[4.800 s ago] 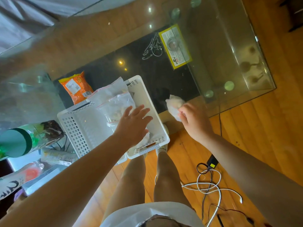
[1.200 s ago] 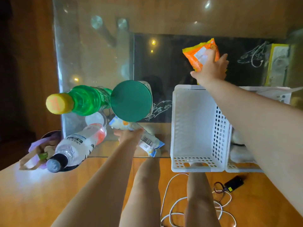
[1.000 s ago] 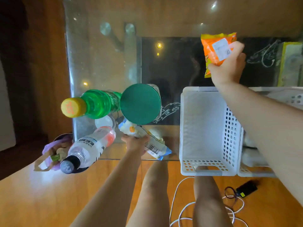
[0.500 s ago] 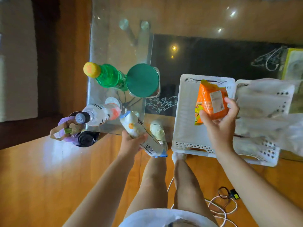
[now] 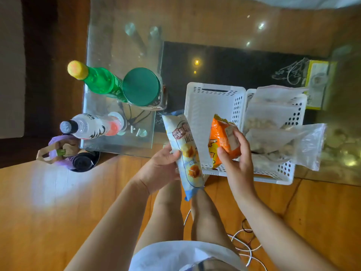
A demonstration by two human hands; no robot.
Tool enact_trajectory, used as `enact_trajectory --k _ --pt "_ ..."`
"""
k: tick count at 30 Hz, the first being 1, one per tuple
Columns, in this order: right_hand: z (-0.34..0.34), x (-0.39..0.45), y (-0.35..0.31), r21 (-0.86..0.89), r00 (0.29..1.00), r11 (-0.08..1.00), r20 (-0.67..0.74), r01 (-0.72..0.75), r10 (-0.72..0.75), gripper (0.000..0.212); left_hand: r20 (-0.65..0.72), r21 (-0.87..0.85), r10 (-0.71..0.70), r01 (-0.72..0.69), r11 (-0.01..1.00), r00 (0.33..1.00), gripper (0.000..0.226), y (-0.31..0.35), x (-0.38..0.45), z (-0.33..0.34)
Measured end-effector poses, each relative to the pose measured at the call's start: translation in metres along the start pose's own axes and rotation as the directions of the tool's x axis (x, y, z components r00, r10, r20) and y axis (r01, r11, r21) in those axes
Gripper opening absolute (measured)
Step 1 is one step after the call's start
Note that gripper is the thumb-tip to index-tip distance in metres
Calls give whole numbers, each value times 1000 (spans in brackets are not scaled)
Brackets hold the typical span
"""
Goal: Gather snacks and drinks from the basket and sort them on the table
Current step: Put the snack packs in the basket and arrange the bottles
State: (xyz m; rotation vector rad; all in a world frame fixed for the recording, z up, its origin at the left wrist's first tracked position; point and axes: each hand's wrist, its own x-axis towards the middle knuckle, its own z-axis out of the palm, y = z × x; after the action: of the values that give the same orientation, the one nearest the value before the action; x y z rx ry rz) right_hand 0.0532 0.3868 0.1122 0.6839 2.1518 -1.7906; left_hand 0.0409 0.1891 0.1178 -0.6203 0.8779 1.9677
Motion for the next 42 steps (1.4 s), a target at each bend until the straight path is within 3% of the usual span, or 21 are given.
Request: enact_trajectory --k 3,5,8,11,16,26,31,36,39,42 --pt "8 -3 -1 -71 998 996 -15 54 -55 53 15 63 38 -39 997 999 87 10 24 13" --pt "14 -2 3 -159 996 985 -55 63 -73 51 -179 156 80 -52 986 981 82 14 41 25" --pt "18 6 12 -255 998 967 -69 -19 1 55 -507 279 93 61 958 857 66 12 63 32" --pt "18 20 21 -279 994 955 -35 -105 99 58 -628 472 151 219 854 763 48 4 79 29" --pt "21 44 27 -327 996 941 -50 -88 76 62 -602 634 248 265 727 759 35 -6 95 29" --pt "33 60 39 -368 992 927 -128 -68 22 65 -621 633 333 204 747 710 50 -11 126 21" --pt "38 66 46 -365 995 927 -68 -87 67 68 -612 681 354 243 691 708 25 -11 136 18" --pt "36 66 46 -394 999 918 -13 -40 38 65 -575 702 360 217 679 735 18 -12 127 25" --pt "35 65 42 -402 1000 915 -28 -17 6 61 -452 822 464 154 547 762 40 -18 110 32" --pt "36 63 43 -431 998 901 -49 -57 40 66 -376 896 444 198 397 813 56 -26 100 30"
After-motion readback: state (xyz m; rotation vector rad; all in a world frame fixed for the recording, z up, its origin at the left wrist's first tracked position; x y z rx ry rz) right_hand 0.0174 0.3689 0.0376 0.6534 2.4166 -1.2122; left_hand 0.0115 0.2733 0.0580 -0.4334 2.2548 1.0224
